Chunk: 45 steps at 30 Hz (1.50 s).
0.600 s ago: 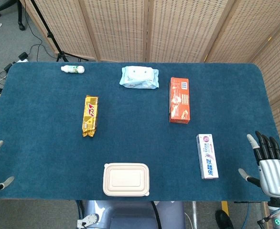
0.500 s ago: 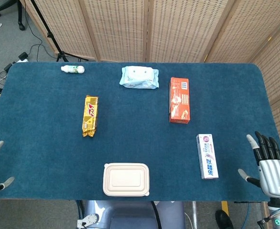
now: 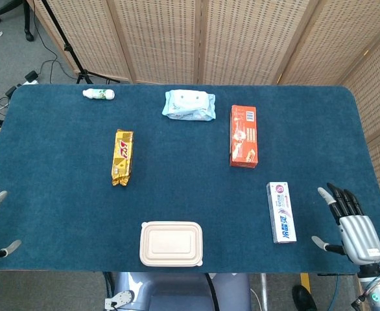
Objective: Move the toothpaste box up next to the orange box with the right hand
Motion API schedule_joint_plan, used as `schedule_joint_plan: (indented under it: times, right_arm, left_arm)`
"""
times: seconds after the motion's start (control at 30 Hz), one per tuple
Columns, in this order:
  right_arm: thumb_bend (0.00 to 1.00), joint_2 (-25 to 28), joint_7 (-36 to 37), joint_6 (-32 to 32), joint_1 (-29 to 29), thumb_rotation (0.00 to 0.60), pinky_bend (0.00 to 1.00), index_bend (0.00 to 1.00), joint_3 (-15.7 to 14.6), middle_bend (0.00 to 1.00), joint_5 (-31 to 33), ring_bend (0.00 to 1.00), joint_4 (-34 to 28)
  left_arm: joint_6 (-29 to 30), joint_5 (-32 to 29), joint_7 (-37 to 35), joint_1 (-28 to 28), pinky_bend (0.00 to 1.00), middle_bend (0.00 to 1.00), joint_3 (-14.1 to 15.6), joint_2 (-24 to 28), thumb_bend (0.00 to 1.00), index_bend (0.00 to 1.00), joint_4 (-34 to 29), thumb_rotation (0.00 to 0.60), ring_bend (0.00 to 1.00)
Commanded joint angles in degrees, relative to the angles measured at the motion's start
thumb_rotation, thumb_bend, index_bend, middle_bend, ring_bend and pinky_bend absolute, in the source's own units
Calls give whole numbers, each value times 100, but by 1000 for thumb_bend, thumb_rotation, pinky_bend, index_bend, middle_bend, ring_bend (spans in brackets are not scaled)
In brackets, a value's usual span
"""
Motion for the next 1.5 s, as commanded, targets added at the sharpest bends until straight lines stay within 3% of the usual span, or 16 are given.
schedule_joint_plan:
  times: [0.03, 0.13, 0.2, 0.3, 0.5, 0.77, 1.07, 1.5]
  right_arm:
    - [90, 485, 1377, -884, 473, 600, 0, 15, -317, 0, -253, 0, 366]
    - [231, 735, 2242, -1370, 779, 600, 0, 108, -529, 16, -495, 0, 647]
    - [394, 758, 2468, -1502, 892, 600, 0, 189, -601, 77, -599, 0, 862]
    - [523, 681, 2330, -1668, 1002, 600, 0, 286, -701, 165, -754, 0, 1207]
    - [654, 225, 1934, -1934, 1200, 600, 41, 369, -816, 235, -939, 36, 1744]
    - [672, -172, 1428, -2156, 1356, 600, 72, 376, -821, 243, -894, 47, 2036]
    - [671, -549, 916, -2916, 1711, 600, 72, 397, -685, 262, -358, 47, 2528]
    - [546, -662, 921, -3007, 1961, 600, 72, 429, -688, 285, -292, 61, 2064]
  left_arm:
    - [-15, -3, -13, -3, 0, 0, 3, 11, 0, 0, -16, 600, 0]
    - [-3, 7, -14, 1, 0, 0, 1, 10, 0, 0, -24, 600, 0]
    - [-9, 6, -3, -1, 0, 0, 1, 7, 0, 0, -24, 600, 0]
    - [-40, -6, 0, -12, 0, 0, 1, 7, 0, 0, -26, 600, 0]
    - [-100, -40, 8, -37, 0, 0, -8, 5, 0, 0, -36, 600, 0]
    - [-121, -78, -50, -45, 0, 0, -21, 27, 0, 0, -45, 600, 0]
    - [-157, -103, -172, -64, 0, 0, -31, 72, 0, 0, -30, 600, 0]
    - [-194, -139, -232, -80, 0, 0, -43, 99, 0, 0, -38, 600, 0]
